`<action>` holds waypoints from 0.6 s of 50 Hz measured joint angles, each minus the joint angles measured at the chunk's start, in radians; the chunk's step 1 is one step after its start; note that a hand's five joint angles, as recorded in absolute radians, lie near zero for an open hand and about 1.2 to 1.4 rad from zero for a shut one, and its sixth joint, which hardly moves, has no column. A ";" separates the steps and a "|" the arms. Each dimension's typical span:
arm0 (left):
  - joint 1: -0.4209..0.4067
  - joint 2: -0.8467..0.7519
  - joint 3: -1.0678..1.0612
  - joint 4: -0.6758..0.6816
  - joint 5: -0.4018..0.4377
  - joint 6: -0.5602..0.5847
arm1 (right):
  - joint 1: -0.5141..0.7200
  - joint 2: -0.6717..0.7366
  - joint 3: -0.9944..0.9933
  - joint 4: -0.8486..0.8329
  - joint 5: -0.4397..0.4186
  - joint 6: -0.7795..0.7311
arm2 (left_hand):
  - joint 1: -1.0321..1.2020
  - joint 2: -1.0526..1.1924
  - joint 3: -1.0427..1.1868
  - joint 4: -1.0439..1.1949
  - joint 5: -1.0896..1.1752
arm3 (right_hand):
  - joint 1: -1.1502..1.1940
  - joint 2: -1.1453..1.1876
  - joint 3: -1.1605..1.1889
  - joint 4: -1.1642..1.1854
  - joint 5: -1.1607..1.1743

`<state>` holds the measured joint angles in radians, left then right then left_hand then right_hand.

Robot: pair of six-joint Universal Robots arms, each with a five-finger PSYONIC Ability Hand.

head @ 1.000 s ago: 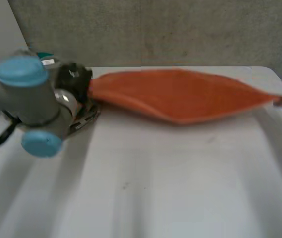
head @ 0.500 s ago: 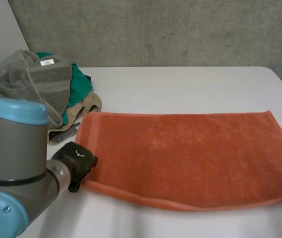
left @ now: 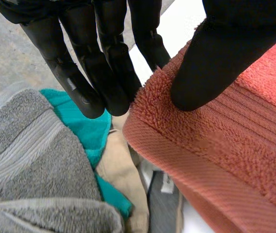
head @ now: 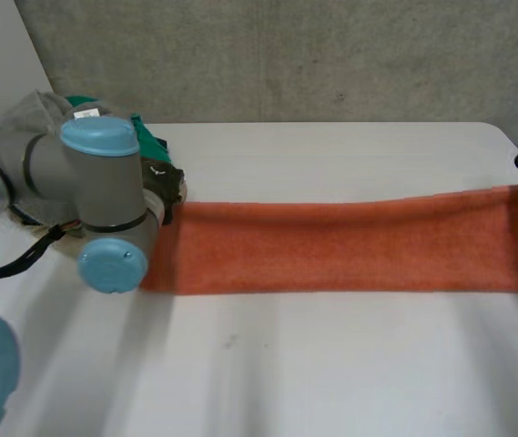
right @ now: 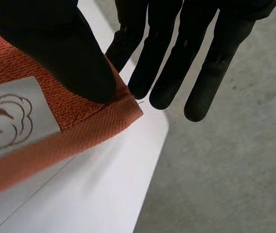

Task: Fold the laundry.

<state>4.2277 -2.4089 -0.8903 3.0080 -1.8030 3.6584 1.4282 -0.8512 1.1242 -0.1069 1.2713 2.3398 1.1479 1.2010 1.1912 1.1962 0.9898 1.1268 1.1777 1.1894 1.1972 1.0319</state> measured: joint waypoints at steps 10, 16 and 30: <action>-0.018 -0.136 0.204 -0.012 -0.024 0.039 | 0.079 0.166 -0.154 -0.145 0.038 0.048 | -0.208 -0.238 -0.229 -0.213 -0.185 | -0.351 -0.367 -0.362 -0.361 -0.376; -0.032 -0.163 0.252 -0.022 -0.053 0.047 | 0.114 0.252 -0.221 -0.168 0.075 0.029 | -0.959 -0.986 -0.976 -0.988 -0.939 | -0.905 -0.968 -0.976 -0.976 -0.983; -0.048 -0.009 0.148 -0.020 -0.053 -0.032 | 0.073 0.069 -0.080 0.006 0.075 0.118 | -0.959 -0.996 -0.982 -0.995 -0.939 | -0.905 -0.971 -0.982 -0.986 -0.983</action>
<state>4.1795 -2.4174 -0.7423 2.9880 -1.8559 3.6268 1.5010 -0.7825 1.0440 -0.1013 1.3459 2.4573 0.1886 0.2053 0.2092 0.2017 0.0507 0.2213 0.2070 0.2079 0.2112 0.0488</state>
